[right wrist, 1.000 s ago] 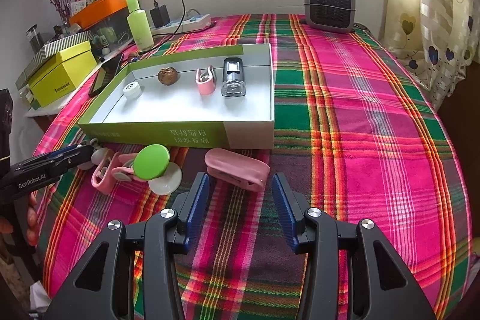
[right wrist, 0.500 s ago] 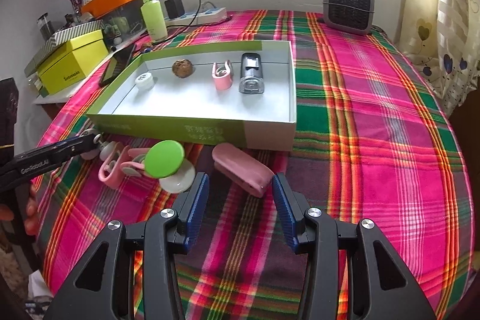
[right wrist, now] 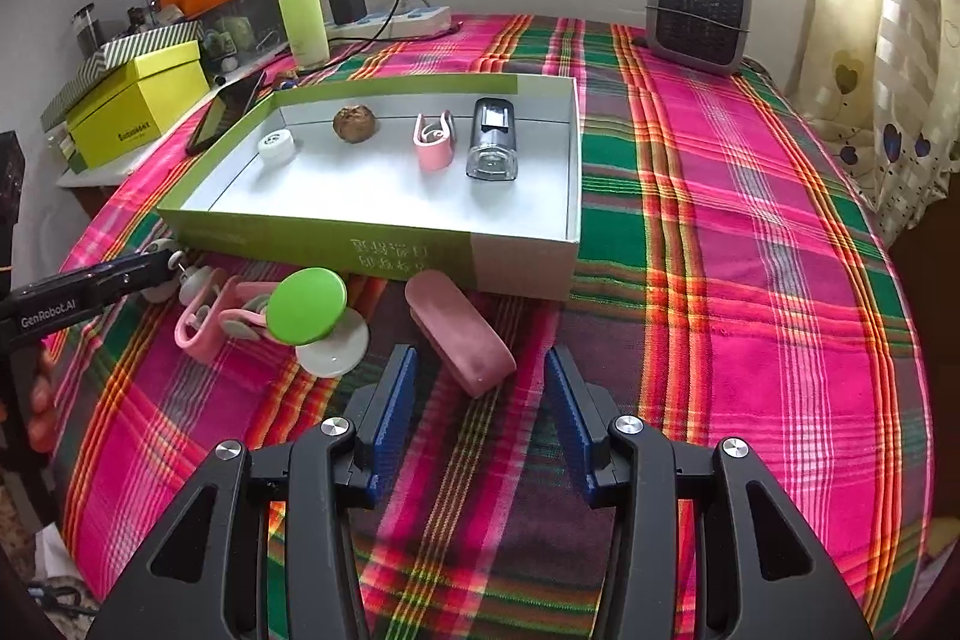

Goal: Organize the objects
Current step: 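Grasp the pink clip with the right tool while the left tool grasps the white panda-face toy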

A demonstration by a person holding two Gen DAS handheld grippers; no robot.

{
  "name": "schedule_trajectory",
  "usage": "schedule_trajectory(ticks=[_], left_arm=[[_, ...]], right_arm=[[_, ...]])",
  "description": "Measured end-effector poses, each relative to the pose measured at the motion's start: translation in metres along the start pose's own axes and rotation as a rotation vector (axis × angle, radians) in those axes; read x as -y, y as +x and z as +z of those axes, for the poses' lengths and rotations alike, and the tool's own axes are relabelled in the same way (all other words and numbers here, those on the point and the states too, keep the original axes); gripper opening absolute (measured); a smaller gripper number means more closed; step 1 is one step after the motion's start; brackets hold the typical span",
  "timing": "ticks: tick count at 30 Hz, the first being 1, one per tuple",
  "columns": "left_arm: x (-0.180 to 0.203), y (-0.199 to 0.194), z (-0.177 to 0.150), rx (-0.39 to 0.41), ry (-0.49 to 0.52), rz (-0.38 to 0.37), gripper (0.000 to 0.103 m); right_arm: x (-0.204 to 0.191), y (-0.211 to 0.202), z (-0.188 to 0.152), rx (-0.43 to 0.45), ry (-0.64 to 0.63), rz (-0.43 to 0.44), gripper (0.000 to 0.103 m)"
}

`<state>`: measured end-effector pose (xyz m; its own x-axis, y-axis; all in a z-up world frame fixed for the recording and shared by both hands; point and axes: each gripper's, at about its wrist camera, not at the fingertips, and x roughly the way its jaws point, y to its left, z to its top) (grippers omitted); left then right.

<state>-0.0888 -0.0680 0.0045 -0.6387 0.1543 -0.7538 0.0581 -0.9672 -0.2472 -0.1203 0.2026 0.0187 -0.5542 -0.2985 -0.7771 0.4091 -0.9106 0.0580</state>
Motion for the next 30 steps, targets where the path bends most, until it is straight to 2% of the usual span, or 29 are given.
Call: schedule_trajectory(ticks=[25, 30], left_arm=[[0.002, 0.002, 0.003, -0.003, -0.005, 0.011, 0.038], [0.002, 0.002, 0.003, -0.003, -0.005, 0.011, 0.037]], right_arm=[[-0.006, 0.015, 0.01, -0.015, -0.081, -0.015, 0.045], [-0.007, 0.015, 0.01, -0.014, -0.086, -0.009, 0.038]])
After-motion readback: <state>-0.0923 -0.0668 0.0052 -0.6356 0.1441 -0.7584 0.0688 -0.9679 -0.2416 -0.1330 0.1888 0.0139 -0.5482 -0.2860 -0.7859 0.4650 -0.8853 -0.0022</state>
